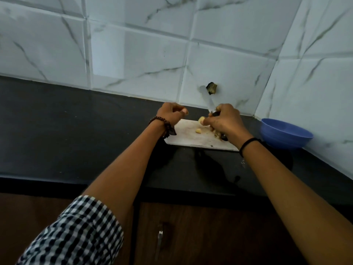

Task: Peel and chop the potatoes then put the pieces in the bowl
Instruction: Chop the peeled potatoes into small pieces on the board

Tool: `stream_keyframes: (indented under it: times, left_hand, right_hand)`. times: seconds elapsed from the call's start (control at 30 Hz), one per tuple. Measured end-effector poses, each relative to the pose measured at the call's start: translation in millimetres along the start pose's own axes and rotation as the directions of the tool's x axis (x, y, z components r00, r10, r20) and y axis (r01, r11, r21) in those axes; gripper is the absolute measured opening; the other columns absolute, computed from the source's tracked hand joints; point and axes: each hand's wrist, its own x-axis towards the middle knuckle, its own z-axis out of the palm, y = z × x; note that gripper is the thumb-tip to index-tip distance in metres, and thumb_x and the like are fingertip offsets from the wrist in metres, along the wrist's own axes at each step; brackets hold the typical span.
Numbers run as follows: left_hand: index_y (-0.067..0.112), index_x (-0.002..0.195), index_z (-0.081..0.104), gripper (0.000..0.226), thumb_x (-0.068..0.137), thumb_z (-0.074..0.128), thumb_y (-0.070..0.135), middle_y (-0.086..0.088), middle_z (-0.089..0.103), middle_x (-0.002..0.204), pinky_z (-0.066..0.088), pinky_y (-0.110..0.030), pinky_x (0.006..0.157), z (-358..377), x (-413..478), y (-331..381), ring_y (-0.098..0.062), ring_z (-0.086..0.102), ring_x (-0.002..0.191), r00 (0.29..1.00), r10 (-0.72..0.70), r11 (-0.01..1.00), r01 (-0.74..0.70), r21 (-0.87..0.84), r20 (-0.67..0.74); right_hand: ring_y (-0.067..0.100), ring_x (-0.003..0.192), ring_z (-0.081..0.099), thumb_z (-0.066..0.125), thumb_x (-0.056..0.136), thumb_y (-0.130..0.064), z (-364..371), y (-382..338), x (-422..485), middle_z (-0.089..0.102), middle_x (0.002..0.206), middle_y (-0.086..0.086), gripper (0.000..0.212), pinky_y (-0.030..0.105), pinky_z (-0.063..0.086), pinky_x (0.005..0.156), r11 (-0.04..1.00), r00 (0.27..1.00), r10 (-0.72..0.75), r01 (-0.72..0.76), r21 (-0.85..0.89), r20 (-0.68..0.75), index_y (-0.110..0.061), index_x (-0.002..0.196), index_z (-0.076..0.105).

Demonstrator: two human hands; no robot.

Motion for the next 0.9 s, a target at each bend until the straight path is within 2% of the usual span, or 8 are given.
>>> stream_keyframes:
  times: [0.13,0.27,0.33,0.4,0.5,0.57,0.7,0.9]
  left_hand:
    - [0.013,0.103,0.07,0.019,0.088,0.066,0.024,-0.003,0.071,0.102,0.055,-0.034,0.088,-4,3,-3,-0.016,0.066,0.095,0.978,-0.092,0.992,0.073,-0.107,-0.188]
    - [0.009,0.108,0.07,0.023,0.088,0.067,0.021,0.0,0.069,0.098,0.047,-0.02,0.081,-5,5,-4,-0.01,0.062,0.091,0.955,-0.102,0.992,0.078,-0.099,-0.277]
    - [0.01,0.106,0.071,0.021,0.088,0.067,0.02,-0.002,0.07,0.102,0.045,-0.019,0.082,-5,6,-4,-0.01,0.062,0.093,0.95,-0.111,0.992,0.089,-0.086,-0.292]
    - [0.009,0.104,0.07,0.019,0.088,0.068,0.02,-0.003,0.07,0.103,0.044,-0.018,0.081,-3,6,-4,-0.01,0.061,0.092,0.948,-0.124,0.991,0.102,-0.089,-0.293]
    - [0.009,0.102,0.07,0.017,0.088,0.067,0.02,-0.003,0.07,0.102,0.043,-0.019,0.081,-1,7,-3,-0.009,0.058,0.088,0.951,-0.131,0.99,0.112,-0.085,-0.28]
    - [0.011,0.101,0.071,0.016,0.088,0.068,0.021,-0.002,0.069,0.1,0.043,-0.019,0.081,0,6,-3,-0.009,0.057,0.088,0.955,-0.127,0.991,0.112,-0.071,-0.269]
    - [0.012,0.1,0.072,0.018,0.087,0.069,0.023,0.001,0.066,0.096,0.043,-0.019,0.08,-1,1,-2,-0.009,0.057,0.088,0.969,-0.107,0.994,0.1,-0.042,-0.222]
    - [0.014,0.097,0.073,0.015,0.083,0.074,0.02,0.005,0.069,0.091,0.044,-0.014,0.079,-1,-10,2,-0.002,0.059,0.084,0.99,-0.038,0.999,0.038,0.001,-0.138]
  right_hand:
    - [0.002,0.027,0.048,0.082,0.078,-0.009,22,-18,14,0.065,0.068,0.011,0.026,0.014,0.033,0.031,1.0,0.996,-0.004,0.004,0.0,0.09,-0.009,0.081,0.057]
    - [0.014,0.037,0.054,0.08,0.078,-0.008,51,-25,28,0.065,0.068,0.015,0.023,0.018,0.038,0.034,0.999,0.984,0.009,0.0,-0.053,0.176,0.002,0.09,0.064]
    - [0.017,0.04,0.056,0.081,0.078,-0.01,56,-24,31,0.067,0.069,0.015,0.028,0.018,0.038,0.034,0.995,0.978,0.021,-0.001,-0.098,0.206,0.006,0.097,0.068]
    - [0.015,0.038,0.057,0.082,0.08,-0.017,52,-24,30,0.07,0.069,0.016,0.03,0.019,0.038,0.034,0.996,0.98,0.019,-0.001,-0.09,0.196,0.007,0.095,0.069]
    - [0.005,0.027,0.049,0.07,0.09,-0.025,33,-22,21,0.068,0.078,0.015,0.028,0.015,0.033,0.03,0.994,0.996,-0.003,0.013,-0.107,0.088,0.001,0.098,0.063]
    - [0.01,0.031,0.048,0.063,0.093,-0.022,17,-18,9,0.067,0.076,0.014,0.023,0.015,0.034,0.031,0.988,0.998,-0.008,0.017,-0.154,0.061,0.0,0.1,0.061]
    - [0.012,0.029,0.045,0.059,0.092,-0.02,-1,-10,-18,0.062,0.057,0.009,0.026,0.018,0.034,0.034,0.975,0.984,0.044,-0.005,-0.221,0.172,0.005,0.094,0.065]
    - [0.012,0.031,0.048,0.057,0.095,-0.04,-14,-5,-49,0.06,0.05,0.005,0.044,0.02,0.04,0.037,0.937,0.965,0.083,0.009,-0.35,0.247,0.0,0.079,0.064]
